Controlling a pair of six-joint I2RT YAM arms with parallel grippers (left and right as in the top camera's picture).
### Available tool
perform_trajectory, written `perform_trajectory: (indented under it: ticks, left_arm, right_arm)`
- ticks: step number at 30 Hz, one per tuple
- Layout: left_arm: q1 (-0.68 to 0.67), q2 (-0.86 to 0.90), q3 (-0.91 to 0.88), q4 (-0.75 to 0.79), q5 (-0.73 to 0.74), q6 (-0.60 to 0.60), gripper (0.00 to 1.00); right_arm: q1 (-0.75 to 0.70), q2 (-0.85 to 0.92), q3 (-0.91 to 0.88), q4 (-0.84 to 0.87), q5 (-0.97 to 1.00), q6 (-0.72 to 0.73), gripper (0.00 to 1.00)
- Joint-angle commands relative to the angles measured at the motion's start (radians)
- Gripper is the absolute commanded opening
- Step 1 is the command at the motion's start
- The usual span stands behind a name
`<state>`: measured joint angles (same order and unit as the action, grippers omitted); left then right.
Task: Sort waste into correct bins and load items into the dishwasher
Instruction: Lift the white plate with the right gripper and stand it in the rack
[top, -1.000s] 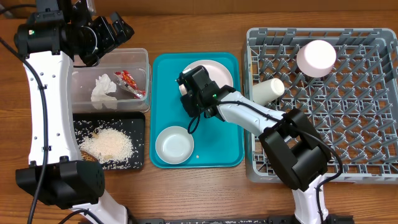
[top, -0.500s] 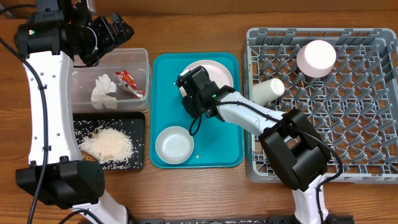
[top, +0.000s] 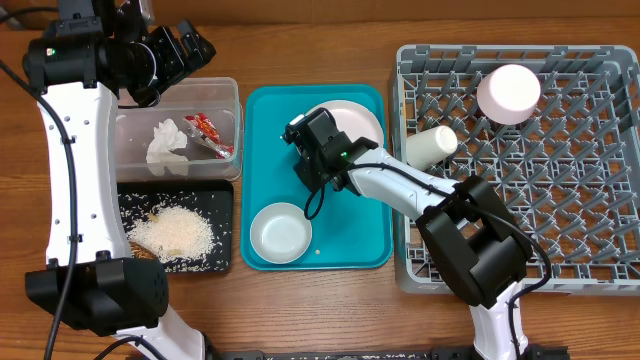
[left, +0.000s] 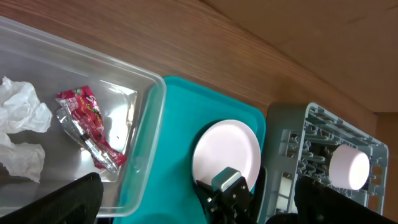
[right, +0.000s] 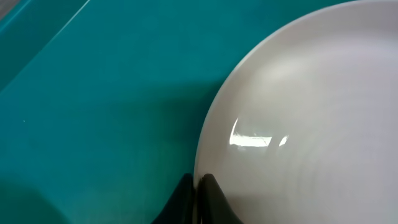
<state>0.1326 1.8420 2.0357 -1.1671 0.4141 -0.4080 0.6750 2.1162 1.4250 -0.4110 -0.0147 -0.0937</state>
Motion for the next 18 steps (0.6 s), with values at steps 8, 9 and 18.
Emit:
perform_trajectory:
  ticks: [8,9,18]
  left_arm:
    - [-0.002,-0.008,0.013,-0.001,-0.004,0.03,1.0]
    - [-0.002,-0.008,0.013,-0.001,-0.004,0.03,1.0]
    - [-0.002,-0.008,0.013,-0.001,-0.004,0.03,1.0]
  right_arm:
    - [0.005,-0.089,0.029,-0.03,-0.024,0.018,0.04]
    - [0.005,-0.116,0.037,-0.04,-0.039,0.019,0.04]
    - [-0.024,-0.466,0.05,-0.11,-0.131,0.159,0.04]
